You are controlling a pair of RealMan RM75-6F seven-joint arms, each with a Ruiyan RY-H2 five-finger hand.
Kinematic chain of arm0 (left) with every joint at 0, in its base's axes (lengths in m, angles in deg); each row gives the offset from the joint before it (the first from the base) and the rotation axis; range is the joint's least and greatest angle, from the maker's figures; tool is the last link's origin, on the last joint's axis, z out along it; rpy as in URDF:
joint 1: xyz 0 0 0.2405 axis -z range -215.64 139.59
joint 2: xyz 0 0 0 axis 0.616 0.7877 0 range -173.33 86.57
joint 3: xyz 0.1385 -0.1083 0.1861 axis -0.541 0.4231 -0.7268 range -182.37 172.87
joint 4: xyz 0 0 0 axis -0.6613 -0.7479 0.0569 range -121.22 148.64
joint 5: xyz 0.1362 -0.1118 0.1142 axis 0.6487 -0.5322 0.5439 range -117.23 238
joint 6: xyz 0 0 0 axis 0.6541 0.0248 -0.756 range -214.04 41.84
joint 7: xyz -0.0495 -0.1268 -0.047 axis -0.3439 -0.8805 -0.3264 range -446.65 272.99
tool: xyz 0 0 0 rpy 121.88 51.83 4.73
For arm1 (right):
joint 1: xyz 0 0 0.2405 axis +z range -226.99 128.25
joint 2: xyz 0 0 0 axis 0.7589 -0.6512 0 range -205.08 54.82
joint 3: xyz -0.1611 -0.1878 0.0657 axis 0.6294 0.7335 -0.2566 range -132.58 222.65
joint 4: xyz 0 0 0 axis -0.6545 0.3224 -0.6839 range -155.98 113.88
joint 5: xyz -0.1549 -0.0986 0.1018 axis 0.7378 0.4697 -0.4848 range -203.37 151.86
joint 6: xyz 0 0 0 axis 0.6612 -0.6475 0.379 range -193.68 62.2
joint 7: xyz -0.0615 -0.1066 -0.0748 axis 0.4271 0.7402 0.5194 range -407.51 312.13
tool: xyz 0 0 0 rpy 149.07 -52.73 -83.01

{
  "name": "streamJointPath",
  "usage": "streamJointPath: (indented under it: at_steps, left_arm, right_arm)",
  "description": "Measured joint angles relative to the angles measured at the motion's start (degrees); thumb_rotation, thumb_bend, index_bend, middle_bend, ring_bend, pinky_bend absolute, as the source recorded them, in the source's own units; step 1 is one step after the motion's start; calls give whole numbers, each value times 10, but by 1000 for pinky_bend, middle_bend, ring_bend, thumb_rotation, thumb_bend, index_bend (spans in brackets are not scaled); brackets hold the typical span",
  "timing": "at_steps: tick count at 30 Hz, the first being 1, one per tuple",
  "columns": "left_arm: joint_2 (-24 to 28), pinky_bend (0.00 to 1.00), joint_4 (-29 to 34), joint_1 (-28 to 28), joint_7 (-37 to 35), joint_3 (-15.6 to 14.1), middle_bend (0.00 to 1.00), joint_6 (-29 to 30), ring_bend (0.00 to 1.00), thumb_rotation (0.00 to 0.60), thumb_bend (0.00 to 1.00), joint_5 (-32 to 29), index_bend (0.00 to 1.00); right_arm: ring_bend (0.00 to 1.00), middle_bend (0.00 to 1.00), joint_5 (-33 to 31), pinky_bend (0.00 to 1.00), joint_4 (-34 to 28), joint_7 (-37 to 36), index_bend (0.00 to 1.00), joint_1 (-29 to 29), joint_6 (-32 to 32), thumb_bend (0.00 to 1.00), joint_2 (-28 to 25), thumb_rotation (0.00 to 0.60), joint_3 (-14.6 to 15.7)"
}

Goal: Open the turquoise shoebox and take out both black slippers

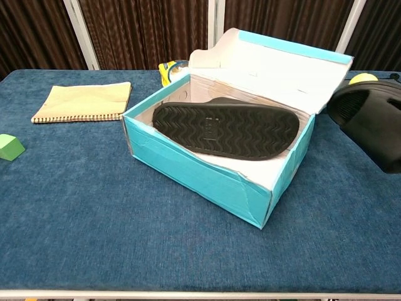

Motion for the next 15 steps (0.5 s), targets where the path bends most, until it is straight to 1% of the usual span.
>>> streamJointPath:
  at_steps: [8, 11, 13, 14, 15]
  left_arm:
    - [0, 289, -3, -1, -2, 0, 156, 0, 81, 600, 13, -2, 157]
    - [-2, 289, -5, 0, -3, 0, 156, -2, 81, 600, 13, -2, 157]
    - [-2, 288, -6, 0, -4, 0, 156, -2, 81, 600, 13, -2, 157]
    - [-2, 289, -6, 0, -4, 0, 156, -1, 81, 600, 13, -2, 157]
    - [-2, 289, -7, 0, -4, 0, 156, -1, 81, 600, 13, -2, 158]
  right_arm:
    - [518, 606, -36, 678, 28, 17, 700, 32, 37, 341, 28, 600, -17]
    - [518, 606, -41, 678, 41, 18, 701, 42, 44, 335, 41, 600, -24]
    - [488, 596, -41, 646, 46, 19, 662, 46, 48, 298, 45, 600, -25]
    - [442, 568, -40, 596, 46, 18, 603, 47, 53, 250, 45, 600, -25]
    - [374, 517, -39, 527, 46, 17, 514, 48, 58, 188, 43, 600, -24]
